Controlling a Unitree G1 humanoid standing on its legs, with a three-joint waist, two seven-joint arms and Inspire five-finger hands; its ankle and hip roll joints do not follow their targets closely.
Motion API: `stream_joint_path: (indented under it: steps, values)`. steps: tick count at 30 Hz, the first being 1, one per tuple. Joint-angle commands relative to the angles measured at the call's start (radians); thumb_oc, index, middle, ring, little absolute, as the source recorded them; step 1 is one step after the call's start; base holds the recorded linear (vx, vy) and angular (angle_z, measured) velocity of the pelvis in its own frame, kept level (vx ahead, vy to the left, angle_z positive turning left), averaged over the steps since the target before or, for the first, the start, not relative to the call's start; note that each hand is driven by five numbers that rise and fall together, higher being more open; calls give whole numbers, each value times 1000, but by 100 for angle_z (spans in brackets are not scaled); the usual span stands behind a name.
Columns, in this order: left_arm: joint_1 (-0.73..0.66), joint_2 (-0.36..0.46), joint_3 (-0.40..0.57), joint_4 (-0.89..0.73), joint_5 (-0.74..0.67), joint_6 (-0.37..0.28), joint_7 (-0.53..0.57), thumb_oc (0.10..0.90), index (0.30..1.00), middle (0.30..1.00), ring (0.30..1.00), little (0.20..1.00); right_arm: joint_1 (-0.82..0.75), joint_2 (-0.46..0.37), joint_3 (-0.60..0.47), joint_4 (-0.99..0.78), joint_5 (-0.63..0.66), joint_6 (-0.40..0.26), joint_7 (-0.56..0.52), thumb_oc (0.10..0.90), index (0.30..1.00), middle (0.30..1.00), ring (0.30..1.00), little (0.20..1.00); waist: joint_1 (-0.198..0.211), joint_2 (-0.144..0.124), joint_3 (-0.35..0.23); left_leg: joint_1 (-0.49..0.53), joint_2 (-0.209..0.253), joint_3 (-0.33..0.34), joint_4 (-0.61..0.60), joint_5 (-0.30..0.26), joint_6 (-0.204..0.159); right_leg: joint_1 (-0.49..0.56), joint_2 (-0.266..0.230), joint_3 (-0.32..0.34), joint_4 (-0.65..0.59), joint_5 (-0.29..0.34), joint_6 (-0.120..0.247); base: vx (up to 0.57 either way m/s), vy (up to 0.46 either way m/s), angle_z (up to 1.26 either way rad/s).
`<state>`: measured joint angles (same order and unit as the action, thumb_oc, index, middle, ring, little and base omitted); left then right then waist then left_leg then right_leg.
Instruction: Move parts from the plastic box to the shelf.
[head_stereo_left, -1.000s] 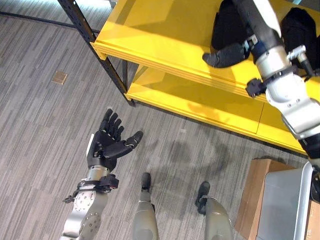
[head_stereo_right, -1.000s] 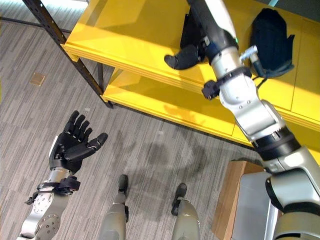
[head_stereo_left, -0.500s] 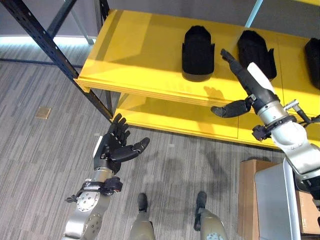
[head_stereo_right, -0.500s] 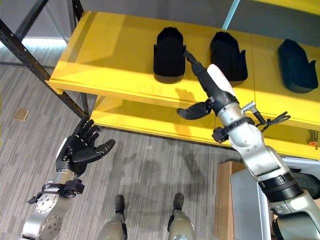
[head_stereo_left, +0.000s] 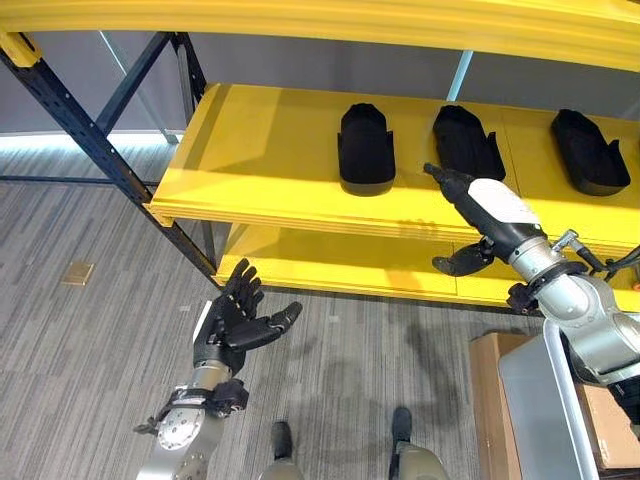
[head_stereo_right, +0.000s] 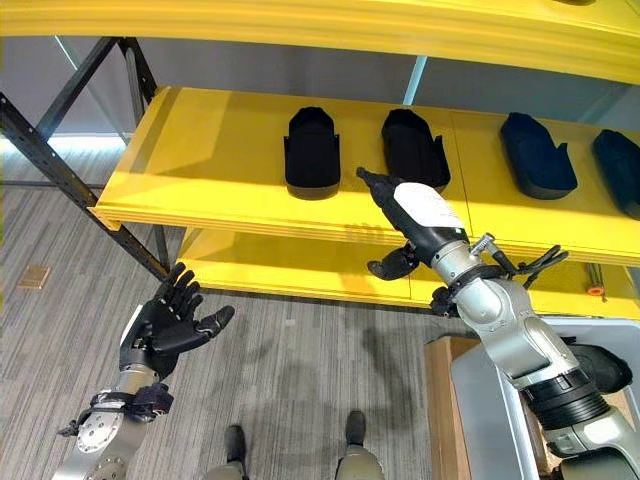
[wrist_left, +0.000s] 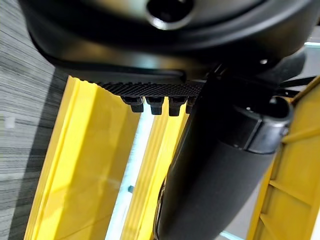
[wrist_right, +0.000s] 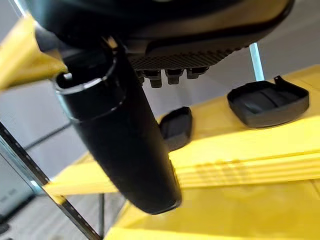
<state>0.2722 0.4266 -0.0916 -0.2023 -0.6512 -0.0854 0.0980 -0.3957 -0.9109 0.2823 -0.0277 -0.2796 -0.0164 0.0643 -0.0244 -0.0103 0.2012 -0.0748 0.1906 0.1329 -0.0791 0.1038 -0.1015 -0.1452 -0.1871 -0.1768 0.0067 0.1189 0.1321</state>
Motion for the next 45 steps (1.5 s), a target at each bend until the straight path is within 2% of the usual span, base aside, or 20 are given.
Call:
stream_joint_path:
  steps: [1,10,13,21,45]
  values:
    - [-37,38,25,-66,36,-81,-21,900,1000,1000,1000,1000,-151,17,26,16,-75,-25,-64,900,1000,1000,1000,1000,22,-24,-82,119,24,35,-8,-116,-15,-21,-35,-4,31,-1,61,-26,-9,5]
    - [-42,54,15,-72,24,-93,-23,900,1000,1000,1000,1000,-267,87,104,188,-144,9,-98,900,1000,1000,1000,1000,42,-6,-47,90,19,18,-8,-102,-13,-43,-44,-17,43,0,57,-41,-9,5]
    - [-48,56,10,-70,18,-99,-17,900,1000,1000,1000,1000,-319,134,131,267,-147,21,-120,900,1000,1000,1000,1000,52,1,-29,77,18,11,-8,-97,-11,-58,-47,-19,52,2,56,-43,-9,0]
    - [-61,65,6,-76,0,-117,-7,900,1000,1000,1000,1000,-409,188,159,404,-147,44,-166,900,1000,1000,1000,1000,71,19,10,44,14,-3,-8,-82,-9,-90,-56,-26,77,1,52,-33,-6,4]
    - [-78,81,8,-93,-35,-152,17,900,1000,1000,1000,1000,-639,168,248,634,-176,75,-244,900,1000,1000,1000,1000,109,58,68,-32,18,-30,-8,-51,-10,-193,-52,-39,159,-22,40,-5,-5,2]
